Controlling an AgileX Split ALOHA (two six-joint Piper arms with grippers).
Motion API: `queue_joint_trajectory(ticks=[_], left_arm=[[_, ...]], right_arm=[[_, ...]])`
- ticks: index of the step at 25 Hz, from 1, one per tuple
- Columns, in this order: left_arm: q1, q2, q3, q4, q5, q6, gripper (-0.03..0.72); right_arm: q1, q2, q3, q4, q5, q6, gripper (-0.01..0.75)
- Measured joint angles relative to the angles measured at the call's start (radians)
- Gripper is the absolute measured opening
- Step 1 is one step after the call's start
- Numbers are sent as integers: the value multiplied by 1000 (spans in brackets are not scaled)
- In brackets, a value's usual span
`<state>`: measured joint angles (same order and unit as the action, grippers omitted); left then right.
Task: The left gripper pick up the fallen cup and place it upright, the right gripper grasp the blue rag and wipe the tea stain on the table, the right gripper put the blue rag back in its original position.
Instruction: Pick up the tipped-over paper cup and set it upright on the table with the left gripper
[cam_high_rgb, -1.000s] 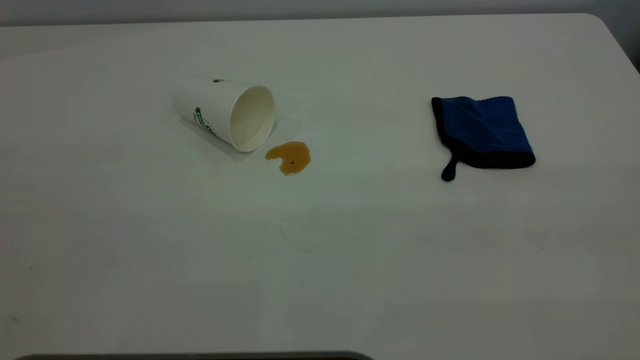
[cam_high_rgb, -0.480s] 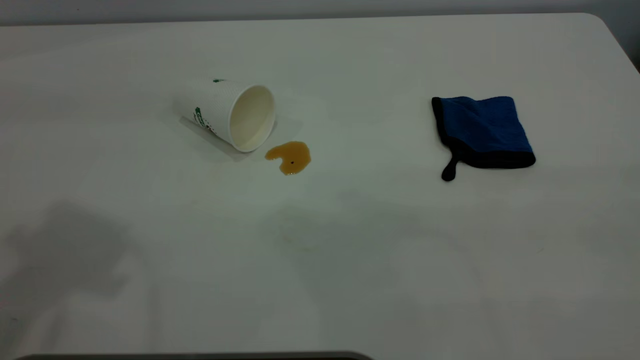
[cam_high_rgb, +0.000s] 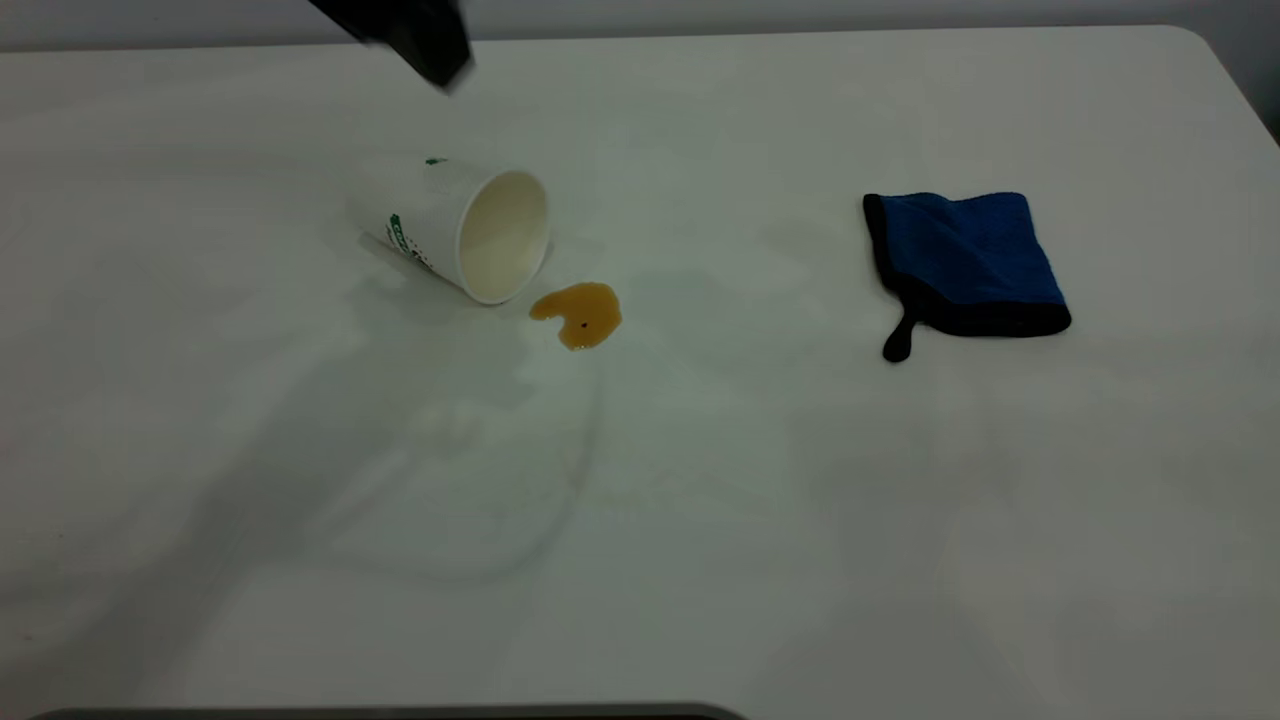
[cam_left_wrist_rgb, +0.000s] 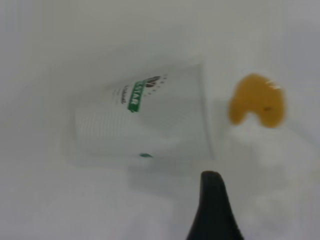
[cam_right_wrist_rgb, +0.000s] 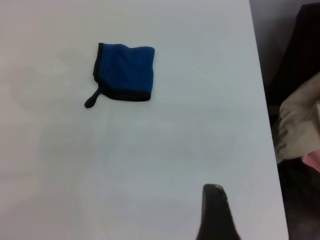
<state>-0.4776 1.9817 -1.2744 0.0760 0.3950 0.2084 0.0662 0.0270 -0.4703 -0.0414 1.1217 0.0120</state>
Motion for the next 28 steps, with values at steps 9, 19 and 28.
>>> queue_joint_trajectory(ticks=[9, 19, 28], left_arm=[[-198, 372, -325, 729, 262, -739, 589], [-290, 424, -340, 802, 325, -838, 589], [-281, 488, -340, 942, 353, -981, 589]], right_arm=[[0, 0, 0, 0, 0, 0, 537], [0, 0, 0, 0, 0, 0, 537], [0, 0, 0, 0, 0, 0, 537]])
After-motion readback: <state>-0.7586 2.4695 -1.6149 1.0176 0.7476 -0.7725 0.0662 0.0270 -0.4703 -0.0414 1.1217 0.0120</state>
